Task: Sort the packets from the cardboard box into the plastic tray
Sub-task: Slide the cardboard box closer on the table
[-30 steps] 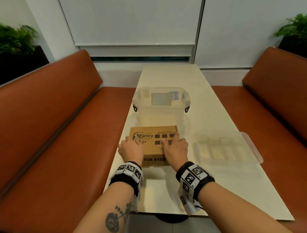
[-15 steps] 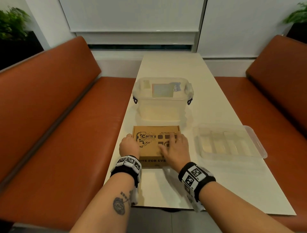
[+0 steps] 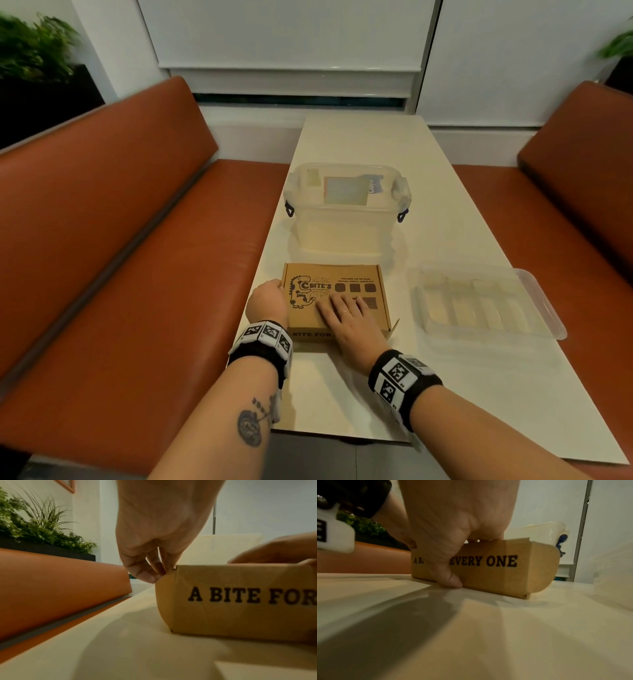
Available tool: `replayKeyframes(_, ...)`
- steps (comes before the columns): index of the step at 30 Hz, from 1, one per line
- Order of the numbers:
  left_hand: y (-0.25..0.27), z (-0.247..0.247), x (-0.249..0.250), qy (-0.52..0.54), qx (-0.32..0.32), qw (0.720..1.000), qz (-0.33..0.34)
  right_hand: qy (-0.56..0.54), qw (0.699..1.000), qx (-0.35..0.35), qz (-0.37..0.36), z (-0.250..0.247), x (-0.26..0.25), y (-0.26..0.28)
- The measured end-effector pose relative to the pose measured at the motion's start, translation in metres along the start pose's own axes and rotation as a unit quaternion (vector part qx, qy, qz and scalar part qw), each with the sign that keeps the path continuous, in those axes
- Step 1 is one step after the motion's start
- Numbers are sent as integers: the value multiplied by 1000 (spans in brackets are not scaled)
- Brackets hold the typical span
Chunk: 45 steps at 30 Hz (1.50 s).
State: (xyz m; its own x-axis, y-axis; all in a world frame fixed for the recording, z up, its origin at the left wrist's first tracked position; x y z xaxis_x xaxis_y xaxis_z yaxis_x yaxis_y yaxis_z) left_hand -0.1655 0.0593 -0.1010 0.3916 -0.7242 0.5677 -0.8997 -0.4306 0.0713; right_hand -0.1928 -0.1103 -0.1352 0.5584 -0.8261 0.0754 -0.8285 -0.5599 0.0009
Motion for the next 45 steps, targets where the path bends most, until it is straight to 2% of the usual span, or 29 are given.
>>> replayKeyframes(4, -3, -2, -1, 19, -8, 1000, -14, 32, 999, 16, -22, 1, -5, 5)
replayKeyframes(8, -9, -4, -2, 29, -23, 999, -27, 37, 998, 48, -10, 0, -1, 8)
replayKeyframes(15, -23, -9, -11, 93, -50, 994, -31, 36, 999, 11, -1, 3, -5, 4)
replayKeyframes(19, -28, -9, -11, 80, -64, 995, -20, 40, 999, 11, 29, 0, 2, 4)
replayKeyframes(24, -31, -7, -15, 83, -68, 994, -13, 44, 998, -27, 28, -4, -3, 3)
replayKeyframes(29, -32, -8, -19, 125, -82, 989, -2, 45, 998, -29, 22, -27, 1, 0)
replayKeyframes(35, -34, -11, -9, 115, -107, 988, 12, -2, 1000, -6, 13, -68, 17, -13)
replayKeyframes(39, -38, -18, -2, 160, -69, 984, 43, 9, 999, 35, 9, -96, 35, -18)
replayKeyframes(43, -35, -19, 13, 220, -157, 950, 154, 8, 992, 122, 35, -129, 54, -26)
replayKeyframes(45, -37, -18, 18, 235, -175, 942, 163, -36, 983, 172, 61, -140, 67, -31)
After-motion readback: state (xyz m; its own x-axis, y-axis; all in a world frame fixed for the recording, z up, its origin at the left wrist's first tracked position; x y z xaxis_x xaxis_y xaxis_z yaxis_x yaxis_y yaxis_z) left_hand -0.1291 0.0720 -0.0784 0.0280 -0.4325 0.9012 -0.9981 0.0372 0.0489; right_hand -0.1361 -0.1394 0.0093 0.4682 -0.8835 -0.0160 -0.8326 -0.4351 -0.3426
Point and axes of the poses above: each hand's wrist, its own y-axis away from the middle knuckle, its own z-axis out of the palm, x = y × z, the point moved 3 cm from there along -y, towards the middle knuckle, and after that the axes turned 4 degrees about y, right-handed, at the moved point
